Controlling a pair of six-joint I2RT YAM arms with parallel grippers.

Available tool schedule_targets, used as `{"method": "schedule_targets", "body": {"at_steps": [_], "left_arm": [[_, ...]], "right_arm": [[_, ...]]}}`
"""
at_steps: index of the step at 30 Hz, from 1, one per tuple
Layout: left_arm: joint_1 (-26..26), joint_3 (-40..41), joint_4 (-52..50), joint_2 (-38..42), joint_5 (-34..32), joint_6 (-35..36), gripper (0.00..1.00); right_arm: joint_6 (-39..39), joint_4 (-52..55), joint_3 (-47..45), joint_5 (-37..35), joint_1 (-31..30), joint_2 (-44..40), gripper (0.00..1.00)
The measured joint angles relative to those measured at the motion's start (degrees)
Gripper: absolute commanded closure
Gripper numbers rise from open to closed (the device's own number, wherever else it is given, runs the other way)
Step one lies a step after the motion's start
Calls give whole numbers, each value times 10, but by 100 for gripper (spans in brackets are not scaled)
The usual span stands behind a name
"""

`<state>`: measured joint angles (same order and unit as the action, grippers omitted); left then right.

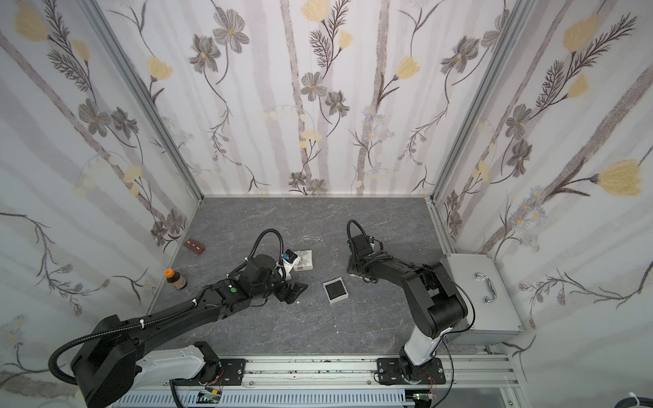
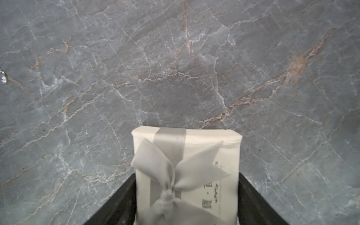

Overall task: Take the necklace out of the lift-off lid jewelry box
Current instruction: Pick up the lid from the center of the board.

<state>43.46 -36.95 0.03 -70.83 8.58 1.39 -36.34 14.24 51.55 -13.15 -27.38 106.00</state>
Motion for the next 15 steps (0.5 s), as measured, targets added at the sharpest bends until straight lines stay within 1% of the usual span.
{"method": "schedule_targets", "body": {"at_steps": [4,8,11,15], "left_arm": [[0,-17,8,-43,1,3,12],[0,-40,15,-100,1,4,13],[0,-70,14,-147,-3,8,14],[0,-123,10,-205,-25,14,15]], "right_arm": [[7,1,-12,1,0,-15,31],[16,1,-33,21,0,-50,31],[21,0,-55,48,0,-94,31],[30,-8,-104,86,0,-174,31]]}}
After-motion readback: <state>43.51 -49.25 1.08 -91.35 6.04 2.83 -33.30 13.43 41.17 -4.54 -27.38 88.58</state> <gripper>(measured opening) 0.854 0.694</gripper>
